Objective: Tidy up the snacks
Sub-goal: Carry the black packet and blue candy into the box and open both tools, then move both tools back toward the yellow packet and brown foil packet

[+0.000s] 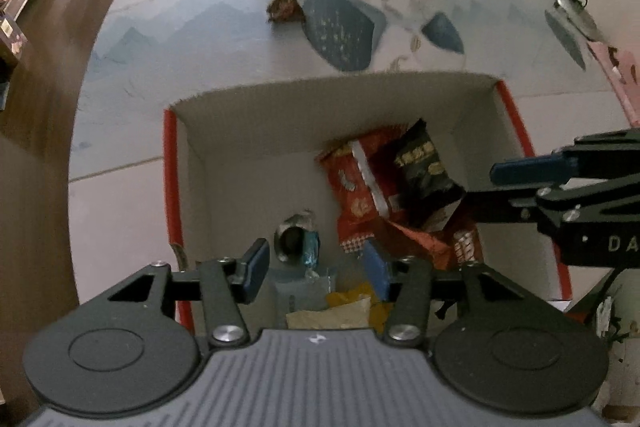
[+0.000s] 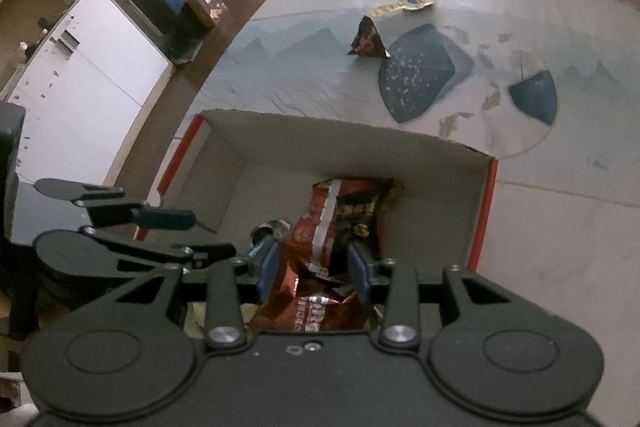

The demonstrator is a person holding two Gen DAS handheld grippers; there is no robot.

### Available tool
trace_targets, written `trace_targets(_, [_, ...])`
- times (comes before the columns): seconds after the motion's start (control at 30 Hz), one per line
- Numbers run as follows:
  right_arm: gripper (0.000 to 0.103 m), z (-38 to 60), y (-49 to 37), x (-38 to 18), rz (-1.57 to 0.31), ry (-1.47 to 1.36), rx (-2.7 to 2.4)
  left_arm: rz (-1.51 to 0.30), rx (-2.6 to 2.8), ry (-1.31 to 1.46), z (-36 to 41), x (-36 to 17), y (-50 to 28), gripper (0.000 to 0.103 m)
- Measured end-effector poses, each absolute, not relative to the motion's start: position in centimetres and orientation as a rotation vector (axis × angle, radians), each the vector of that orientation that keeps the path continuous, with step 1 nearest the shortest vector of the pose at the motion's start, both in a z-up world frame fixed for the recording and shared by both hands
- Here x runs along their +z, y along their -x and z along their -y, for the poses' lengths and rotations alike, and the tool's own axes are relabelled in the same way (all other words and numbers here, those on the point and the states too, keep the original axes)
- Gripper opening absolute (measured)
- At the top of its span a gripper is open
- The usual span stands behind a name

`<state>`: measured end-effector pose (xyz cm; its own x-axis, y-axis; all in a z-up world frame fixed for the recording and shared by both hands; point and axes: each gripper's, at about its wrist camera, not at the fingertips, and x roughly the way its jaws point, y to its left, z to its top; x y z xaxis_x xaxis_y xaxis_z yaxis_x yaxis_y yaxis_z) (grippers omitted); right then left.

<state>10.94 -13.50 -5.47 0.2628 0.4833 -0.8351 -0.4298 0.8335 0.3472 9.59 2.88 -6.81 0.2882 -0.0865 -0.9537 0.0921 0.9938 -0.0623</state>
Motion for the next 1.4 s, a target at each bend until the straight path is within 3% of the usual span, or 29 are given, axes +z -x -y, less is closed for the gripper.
trace_targets(0.3, [0.047, 13.4, -10.1, -3.4, -1.105, -0.035, 0.621, -1.185, -0.132, 0.003, -2.6, -3.2, -9.2, 0.057])
trace_targets(0.47, [0.077, 13.5, -9.8, -2.1, -1.051, -0.018, 0.630, -1.140, -0.145, -0.004, -2.3, -1.6, -9.4, 0.059])
trace_targets(0.57, [0.079, 13.6, -10.2, -1.3, -1.038, -0.022, 0.641, -1.121, -0.141, 0.012, -2.5, -0.9, -9.9, 0.069])
trace_targets(0.73, [0.086, 13.9, -11.8, -0.1, -1.016, 0.002, 0.636, -1.089, -0.126, 0.020, -2.7, 0.1, -11.3, 0.074])
trace_targets(0.87, [0.102, 14.2, -13.9, 0.9, -0.994, 0.008, 0.620, -1.070, -0.109, 0.037, -3.1, 0.5, -13.1, 0.077])
trace_targets(1.4, [0.102, 14.2, -30.2, 3.5, -0.990, -0.002, 0.538, -1.113, 0.008, 0.036, -4.0, 0.8, -27.4, 0.078])
